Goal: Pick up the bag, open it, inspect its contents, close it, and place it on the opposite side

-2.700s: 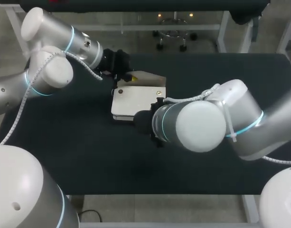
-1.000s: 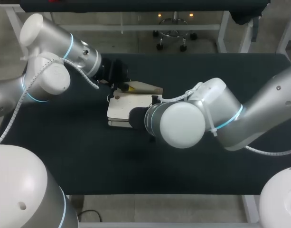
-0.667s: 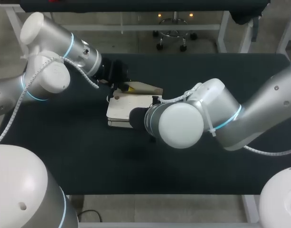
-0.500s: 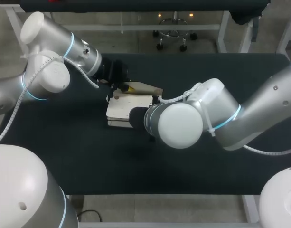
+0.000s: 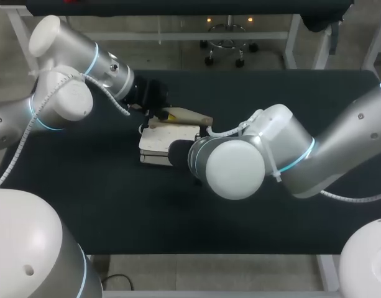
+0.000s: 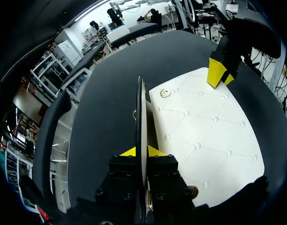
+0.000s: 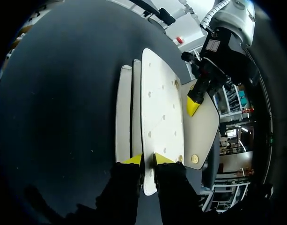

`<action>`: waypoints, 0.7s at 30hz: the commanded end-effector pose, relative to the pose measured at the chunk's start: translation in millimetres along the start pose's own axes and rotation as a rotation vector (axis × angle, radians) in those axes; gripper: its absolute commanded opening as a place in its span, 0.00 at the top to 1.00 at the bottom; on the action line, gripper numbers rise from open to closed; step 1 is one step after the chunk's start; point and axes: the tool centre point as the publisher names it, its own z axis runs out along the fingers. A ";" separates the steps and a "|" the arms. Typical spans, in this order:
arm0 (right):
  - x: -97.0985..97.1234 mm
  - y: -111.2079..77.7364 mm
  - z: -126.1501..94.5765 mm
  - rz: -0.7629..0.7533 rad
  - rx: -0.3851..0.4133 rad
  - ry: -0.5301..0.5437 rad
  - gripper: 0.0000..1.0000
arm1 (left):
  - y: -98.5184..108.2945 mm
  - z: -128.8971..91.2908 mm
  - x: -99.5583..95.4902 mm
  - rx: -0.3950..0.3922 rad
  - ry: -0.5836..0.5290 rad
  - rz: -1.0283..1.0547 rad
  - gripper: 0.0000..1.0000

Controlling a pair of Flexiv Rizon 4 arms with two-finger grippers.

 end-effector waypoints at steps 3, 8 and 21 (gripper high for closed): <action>1.8 -0.9 -2.1 0.000 0.005 -0.011 1.00 | 1.2 0.1 5.0 0.014 -0.033 0.023 1.00; 2.8 -1.0 -2.4 -0.005 0.017 -0.010 1.00 | -0.9 -2.7 11.3 0.017 -0.085 0.088 1.00; 2.8 -1.0 -2.4 -0.005 0.017 -0.010 1.00 | -9.4 -4.8 28.7 0.010 -0.192 0.249 1.00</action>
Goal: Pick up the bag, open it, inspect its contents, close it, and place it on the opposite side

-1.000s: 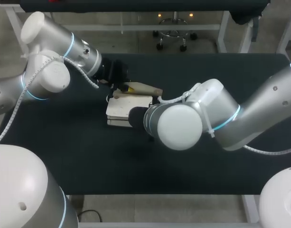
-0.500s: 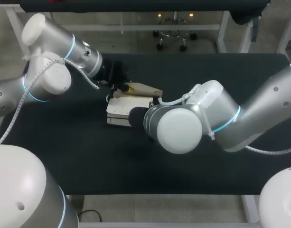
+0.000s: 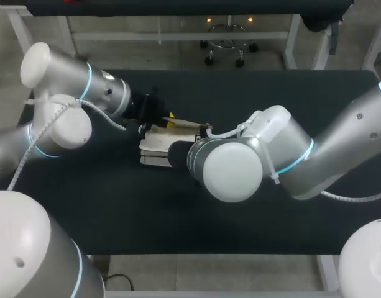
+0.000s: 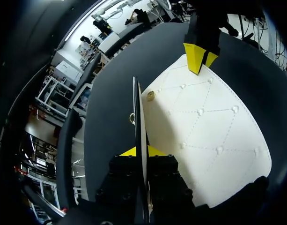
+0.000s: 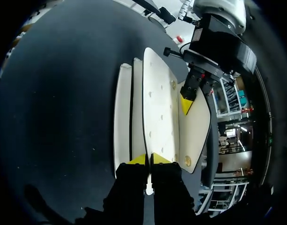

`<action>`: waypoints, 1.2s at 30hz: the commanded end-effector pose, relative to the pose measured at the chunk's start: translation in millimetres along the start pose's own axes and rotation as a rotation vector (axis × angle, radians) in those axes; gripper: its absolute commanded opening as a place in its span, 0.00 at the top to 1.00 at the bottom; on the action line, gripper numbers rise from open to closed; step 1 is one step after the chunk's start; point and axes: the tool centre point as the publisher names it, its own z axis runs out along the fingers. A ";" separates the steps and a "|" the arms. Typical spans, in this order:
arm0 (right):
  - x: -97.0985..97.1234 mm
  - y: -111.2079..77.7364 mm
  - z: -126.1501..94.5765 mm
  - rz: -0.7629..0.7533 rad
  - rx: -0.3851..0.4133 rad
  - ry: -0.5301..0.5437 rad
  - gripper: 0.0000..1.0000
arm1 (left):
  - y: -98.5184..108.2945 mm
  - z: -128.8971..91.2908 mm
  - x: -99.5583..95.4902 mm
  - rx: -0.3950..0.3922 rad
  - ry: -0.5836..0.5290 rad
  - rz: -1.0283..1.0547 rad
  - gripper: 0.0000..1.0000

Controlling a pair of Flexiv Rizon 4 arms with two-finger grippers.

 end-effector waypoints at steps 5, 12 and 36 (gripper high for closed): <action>1.2 0.6 0.5 0.001 0.002 -0.005 1.00 | -3.8 -1.1 14.6 0.013 -0.083 0.041 1.00; 1.2 0.6 0.5 0.001 0.002 -0.005 1.00 | -0.8 -3.5 7.0 0.024 -0.110 -0.012 0.58; 1.2 0.6 0.5 0.001 0.002 -0.005 1.00 | -9.4 -17.5 -7.9 0.007 -0.150 -0.009 1.00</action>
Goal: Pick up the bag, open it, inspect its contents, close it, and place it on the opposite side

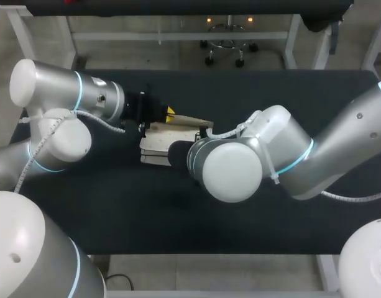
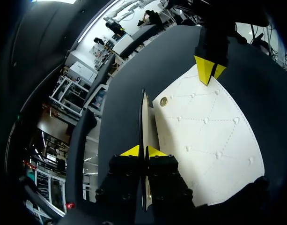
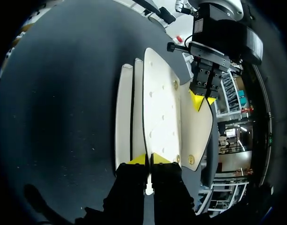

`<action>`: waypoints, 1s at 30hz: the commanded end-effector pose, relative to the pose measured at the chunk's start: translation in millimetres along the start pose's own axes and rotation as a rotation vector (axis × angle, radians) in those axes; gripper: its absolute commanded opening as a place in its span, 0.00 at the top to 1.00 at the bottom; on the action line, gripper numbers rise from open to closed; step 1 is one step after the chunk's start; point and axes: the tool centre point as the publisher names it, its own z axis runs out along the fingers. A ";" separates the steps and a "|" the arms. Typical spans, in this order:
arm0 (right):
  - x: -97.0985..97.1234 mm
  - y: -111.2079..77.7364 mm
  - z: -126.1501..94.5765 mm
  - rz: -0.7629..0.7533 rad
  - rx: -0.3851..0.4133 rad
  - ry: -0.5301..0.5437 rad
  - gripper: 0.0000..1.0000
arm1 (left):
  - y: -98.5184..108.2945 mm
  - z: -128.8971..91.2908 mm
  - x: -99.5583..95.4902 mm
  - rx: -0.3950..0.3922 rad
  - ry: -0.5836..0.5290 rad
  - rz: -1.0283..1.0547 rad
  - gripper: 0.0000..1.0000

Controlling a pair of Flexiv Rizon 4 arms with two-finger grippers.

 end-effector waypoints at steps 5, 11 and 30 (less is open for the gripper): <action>1.4 0.7 0.5 0.001 0.001 -0.004 1.00 | 0.5 6.3 24.6 0.023 -0.016 0.048 1.00; 1.4 0.7 0.5 0.001 0.001 -0.004 1.00 | 7.2 10.2 41.9 0.053 -0.052 0.071 1.00; 1.4 0.7 0.5 0.001 0.001 -0.004 1.00 | 4.5 1.8 40.7 0.061 -0.095 0.122 0.60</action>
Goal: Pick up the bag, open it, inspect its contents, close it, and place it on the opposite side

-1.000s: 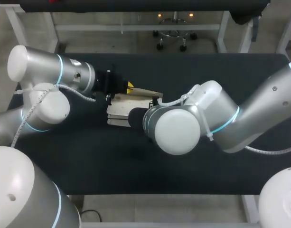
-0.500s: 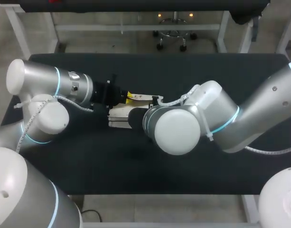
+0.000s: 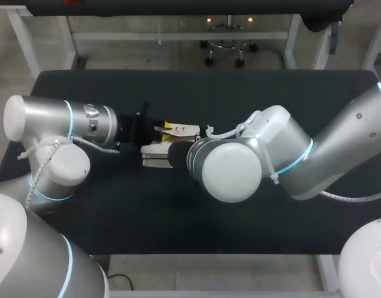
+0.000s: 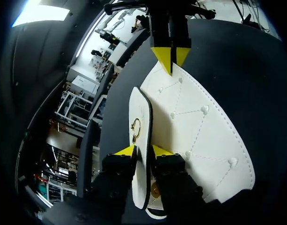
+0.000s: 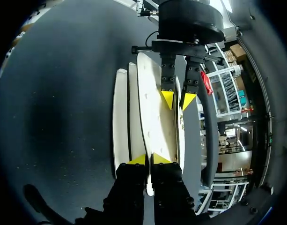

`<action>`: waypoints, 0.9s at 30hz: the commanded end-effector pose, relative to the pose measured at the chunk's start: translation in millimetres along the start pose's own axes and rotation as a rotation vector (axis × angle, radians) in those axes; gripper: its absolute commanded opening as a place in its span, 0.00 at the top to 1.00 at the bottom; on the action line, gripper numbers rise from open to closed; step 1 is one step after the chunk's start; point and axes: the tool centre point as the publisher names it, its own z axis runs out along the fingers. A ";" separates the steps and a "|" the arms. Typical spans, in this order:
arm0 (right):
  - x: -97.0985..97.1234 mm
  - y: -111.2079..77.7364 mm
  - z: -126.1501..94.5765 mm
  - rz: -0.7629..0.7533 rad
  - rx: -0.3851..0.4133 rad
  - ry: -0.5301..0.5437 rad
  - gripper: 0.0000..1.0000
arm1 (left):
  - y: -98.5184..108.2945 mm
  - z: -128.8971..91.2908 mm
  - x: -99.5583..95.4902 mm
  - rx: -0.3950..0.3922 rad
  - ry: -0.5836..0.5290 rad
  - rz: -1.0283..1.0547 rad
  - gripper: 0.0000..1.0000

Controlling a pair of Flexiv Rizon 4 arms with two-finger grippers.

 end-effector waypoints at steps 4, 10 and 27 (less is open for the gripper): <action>1.0 0.3 -0.1 0.001 0.000 -0.004 1.00 | -3.8 -6.7 -8.2 0.013 -0.014 0.006 0.65; 1.0 0.3 -0.1 0.001 0.000 -0.004 1.00 | -5.5 -9.3 -17.0 0.029 -0.001 0.008 0.95; 1.0 0.3 -0.1 0.001 0.000 -0.004 1.00 | -7.1 -4.8 -6.1 0.053 0.067 -0.003 1.00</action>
